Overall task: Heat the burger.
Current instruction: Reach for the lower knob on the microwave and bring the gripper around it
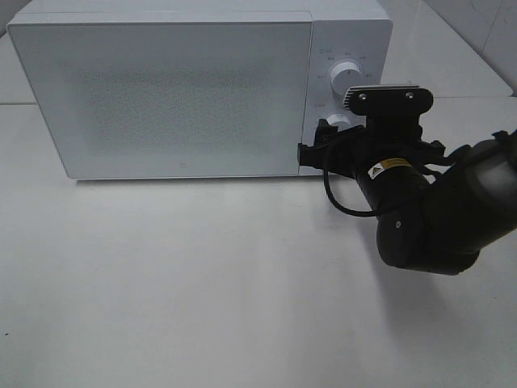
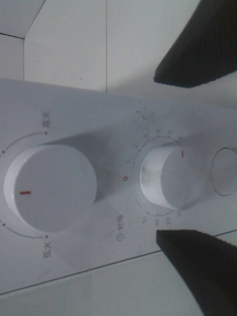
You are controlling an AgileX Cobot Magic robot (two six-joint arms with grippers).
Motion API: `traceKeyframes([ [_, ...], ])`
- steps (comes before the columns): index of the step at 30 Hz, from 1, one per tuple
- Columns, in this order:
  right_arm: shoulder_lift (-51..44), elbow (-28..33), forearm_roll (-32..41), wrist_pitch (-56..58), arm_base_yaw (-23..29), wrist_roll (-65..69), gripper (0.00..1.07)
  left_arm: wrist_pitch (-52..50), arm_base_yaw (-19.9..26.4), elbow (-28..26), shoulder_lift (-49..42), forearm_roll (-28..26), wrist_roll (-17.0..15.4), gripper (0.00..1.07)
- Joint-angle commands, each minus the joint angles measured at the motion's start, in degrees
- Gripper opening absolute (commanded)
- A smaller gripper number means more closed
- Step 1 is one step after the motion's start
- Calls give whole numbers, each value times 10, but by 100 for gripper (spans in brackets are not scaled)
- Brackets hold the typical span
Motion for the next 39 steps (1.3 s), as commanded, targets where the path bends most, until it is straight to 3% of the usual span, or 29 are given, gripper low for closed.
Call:
traceKeyframes([
  [1, 14, -27, -2, -35, 2, 5, 76, -7, 3, 1, -15, -1, 0, 98],
  [10, 50, -61, -1, -21, 1, 10, 75, -7, 3, 1, -15, -1, 0, 98],
  [17, 51, -61, -1, -11, -5, 19, 67, -7, 3, 1, -15, -1, 0, 98],
  [21, 51, -66, -1, 5, -6, 20, 54, -7, 3, 1, -15, -1, 0, 98],
  [22, 51, -68, -2, -1, -6, 19, 44, -7, 3, 1, -15, -1, 0, 98],
  [23, 51, -68, -2, -1, -6, 19, 44, -7, 3, 1, -15, -1, 0, 98],
  [24, 51, -68, -2, -8, -6, 19, 33, -7, 3, 1, -15, -1, 0, 98],
  [25, 51, -68, -2, -8, -6, 19, 33, -7, 3, 1, -15, -1, 0, 98],
  [27, 51, -68, -2, -8, -6, 19, 18, -7, 3, 1, -15, -1, 0, 98],
  [30, 51, -68, -2, -11, -6, 19, 11, -7, 3, 1, -15, -1, 0, 98],
  [39, 51, -68, -1, -22, -6, 19, 13, -7, 3, 1, -15, -1, 0, 98],
])
